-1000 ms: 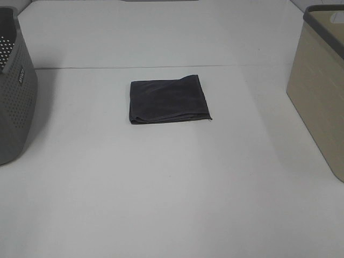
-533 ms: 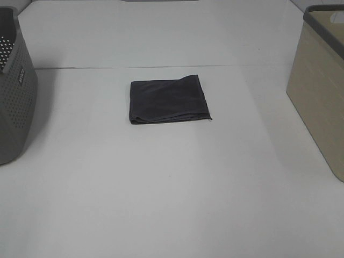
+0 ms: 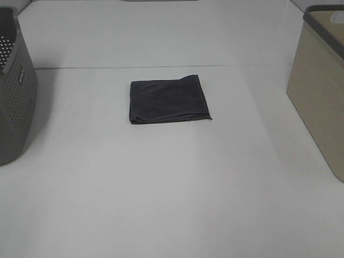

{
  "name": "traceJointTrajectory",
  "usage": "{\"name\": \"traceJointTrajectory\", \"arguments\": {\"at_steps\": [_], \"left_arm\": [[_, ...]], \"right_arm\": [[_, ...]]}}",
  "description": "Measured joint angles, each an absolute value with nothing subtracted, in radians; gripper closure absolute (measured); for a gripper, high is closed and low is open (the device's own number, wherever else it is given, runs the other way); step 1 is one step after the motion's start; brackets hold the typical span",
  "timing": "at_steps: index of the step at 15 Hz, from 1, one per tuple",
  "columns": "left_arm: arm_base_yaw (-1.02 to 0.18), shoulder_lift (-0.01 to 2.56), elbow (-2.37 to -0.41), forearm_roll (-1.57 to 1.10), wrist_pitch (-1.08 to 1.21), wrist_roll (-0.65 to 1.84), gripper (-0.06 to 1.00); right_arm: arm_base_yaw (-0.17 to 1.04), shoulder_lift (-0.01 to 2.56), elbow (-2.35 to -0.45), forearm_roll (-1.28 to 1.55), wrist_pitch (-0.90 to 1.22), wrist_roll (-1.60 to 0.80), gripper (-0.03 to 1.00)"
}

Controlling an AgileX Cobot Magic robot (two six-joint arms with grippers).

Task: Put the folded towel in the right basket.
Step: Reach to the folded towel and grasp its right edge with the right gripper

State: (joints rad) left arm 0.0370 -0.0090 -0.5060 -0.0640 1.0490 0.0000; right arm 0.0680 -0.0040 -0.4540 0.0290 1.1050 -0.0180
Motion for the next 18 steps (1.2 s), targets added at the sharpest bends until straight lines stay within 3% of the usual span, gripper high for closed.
{"name": "traceJointTrajectory", "arguments": {"at_steps": [13,15,16,18], "left_arm": [[0.037,-0.009,-0.506,-0.064,1.049,0.0,-0.05],[0.037,-0.009,-0.506,-0.064,1.049,0.0,-0.05],[0.037,-0.009,-0.506,-0.064,1.049,0.0,-0.05],[0.037,-0.009,-0.506,-0.064,1.049,0.0,-0.05]], "right_arm": [[0.068,-0.004,-0.459,0.022,1.109,-0.039,0.0],[0.068,0.082,-0.541,0.021,1.169,-0.045,0.0],[0.068,0.323,-0.747,0.023,1.222,-0.039,0.0],[0.068,0.527,-0.942,0.036,1.227,-0.036,0.0]]}}
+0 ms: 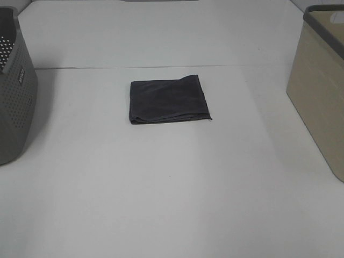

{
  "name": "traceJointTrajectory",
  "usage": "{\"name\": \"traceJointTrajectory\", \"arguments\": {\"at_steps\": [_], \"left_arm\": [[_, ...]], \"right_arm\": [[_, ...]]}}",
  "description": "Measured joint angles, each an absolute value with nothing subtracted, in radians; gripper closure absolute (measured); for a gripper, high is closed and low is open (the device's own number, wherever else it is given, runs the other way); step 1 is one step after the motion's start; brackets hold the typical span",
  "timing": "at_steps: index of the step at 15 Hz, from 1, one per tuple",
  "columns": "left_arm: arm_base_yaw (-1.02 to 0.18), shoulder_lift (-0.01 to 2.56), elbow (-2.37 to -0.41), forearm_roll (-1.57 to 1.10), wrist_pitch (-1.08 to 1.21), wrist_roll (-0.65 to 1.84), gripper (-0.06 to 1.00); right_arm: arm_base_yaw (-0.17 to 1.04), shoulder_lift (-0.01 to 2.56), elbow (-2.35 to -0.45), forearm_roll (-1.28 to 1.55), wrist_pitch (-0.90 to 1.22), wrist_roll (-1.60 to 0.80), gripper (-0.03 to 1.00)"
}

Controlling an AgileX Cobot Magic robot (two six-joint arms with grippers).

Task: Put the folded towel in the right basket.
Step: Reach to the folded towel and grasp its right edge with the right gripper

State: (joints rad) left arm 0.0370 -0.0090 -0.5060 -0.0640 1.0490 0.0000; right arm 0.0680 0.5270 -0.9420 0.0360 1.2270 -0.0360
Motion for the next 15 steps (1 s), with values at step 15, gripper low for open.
{"name": "traceJointTrajectory", "arguments": {"at_steps": [15], "left_arm": [[0.037,-0.009,-0.506,-0.064,1.049,0.0,-0.05]], "right_arm": [[0.265,2.014,-1.781,0.427,1.067,-0.064,0.0]]}}
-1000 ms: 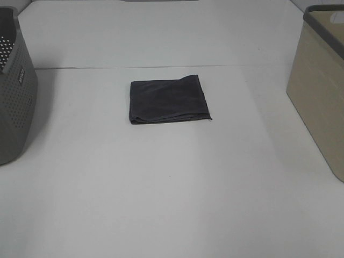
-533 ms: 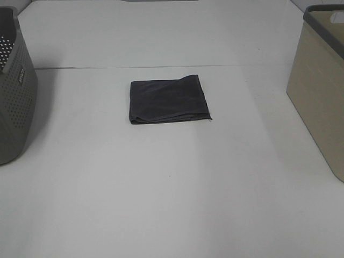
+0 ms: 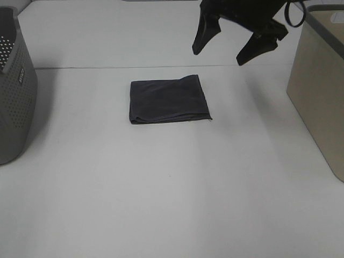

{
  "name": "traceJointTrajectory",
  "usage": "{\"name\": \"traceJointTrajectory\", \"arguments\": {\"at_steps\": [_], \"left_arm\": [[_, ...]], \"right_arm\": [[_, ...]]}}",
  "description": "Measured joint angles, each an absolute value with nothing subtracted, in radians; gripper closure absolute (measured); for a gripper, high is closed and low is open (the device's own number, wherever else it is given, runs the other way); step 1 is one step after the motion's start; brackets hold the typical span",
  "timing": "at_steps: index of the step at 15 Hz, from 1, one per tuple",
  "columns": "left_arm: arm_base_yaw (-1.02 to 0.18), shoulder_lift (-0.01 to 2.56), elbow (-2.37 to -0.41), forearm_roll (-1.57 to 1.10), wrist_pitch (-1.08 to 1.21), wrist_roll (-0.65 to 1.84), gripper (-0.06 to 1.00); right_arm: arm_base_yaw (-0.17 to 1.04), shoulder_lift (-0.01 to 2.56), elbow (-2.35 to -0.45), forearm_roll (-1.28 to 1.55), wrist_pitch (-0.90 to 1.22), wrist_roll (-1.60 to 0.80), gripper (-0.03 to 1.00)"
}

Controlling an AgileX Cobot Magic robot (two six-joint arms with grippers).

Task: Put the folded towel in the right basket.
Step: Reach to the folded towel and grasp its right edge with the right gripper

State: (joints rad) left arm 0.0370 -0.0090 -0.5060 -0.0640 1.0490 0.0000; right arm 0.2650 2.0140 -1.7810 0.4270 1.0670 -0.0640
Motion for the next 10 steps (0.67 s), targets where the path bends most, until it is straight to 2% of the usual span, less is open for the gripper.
{"name": "traceJointTrajectory", "arguments": {"at_steps": [4,7,10], "left_arm": [[0.037,-0.009,-0.506,-0.064,1.049,0.0,-0.05],[0.037,-0.009,-0.506,-0.064,1.049,0.0,-0.05],[0.037,-0.009,-0.506,-0.064,1.049,0.0,-0.05]], "right_arm": [[0.265,2.125,-1.787,0.448,1.009,-0.089,0.0],[0.262,2.329,-2.002,0.431,0.994,-0.116,0.01],[0.223,2.509,-2.235,0.452,1.078,-0.114,0.02]]}}
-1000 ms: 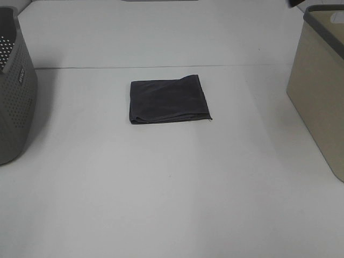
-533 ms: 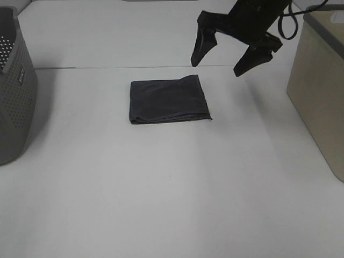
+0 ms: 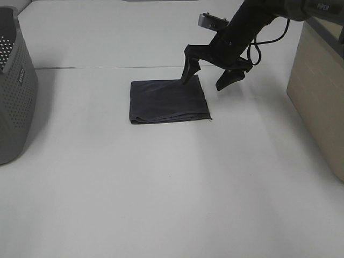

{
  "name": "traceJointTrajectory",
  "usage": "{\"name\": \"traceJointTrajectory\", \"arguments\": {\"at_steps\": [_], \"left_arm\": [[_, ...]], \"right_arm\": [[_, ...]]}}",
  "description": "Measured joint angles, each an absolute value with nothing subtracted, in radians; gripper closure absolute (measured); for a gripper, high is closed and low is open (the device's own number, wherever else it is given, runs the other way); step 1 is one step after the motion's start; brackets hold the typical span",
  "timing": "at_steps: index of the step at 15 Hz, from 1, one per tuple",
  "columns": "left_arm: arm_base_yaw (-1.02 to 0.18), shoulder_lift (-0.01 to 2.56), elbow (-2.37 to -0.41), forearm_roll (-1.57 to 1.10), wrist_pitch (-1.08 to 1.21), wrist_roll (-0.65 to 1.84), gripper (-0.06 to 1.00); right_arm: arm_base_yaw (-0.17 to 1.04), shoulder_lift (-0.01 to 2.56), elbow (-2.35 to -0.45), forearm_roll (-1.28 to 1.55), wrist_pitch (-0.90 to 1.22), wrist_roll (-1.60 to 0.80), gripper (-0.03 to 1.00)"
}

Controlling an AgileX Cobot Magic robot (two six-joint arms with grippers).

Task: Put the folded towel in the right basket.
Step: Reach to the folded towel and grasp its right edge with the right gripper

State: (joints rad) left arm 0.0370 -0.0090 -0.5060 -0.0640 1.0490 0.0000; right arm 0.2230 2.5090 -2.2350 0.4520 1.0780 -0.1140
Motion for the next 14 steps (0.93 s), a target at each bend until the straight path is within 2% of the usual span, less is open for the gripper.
{"name": "traceJointTrajectory", "arguments": {"at_steps": [4,9,13,14], "left_arm": [[0.037,-0.009,-0.506,-0.064,1.049,0.0,-0.05],[0.037,-0.009,-0.506,-0.064,1.049,0.0,-0.05],[0.037,-0.009,-0.506,-0.064,1.049,0.0,-0.05],[0.037,-0.009,-0.506,-0.064,1.049,0.0,-0.05]], "right_arm": [[0.161,2.66,-2.399,0.508,1.143,-0.106,0.02],[0.159,2.689,-2.419,0.543,1.146,-0.106,0.03],[0.192,2.724,-2.434,0.585,1.098,-0.099,0.05],[0.235,2.754,-2.444,0.641,1.04,-0.09,0.1]]}}
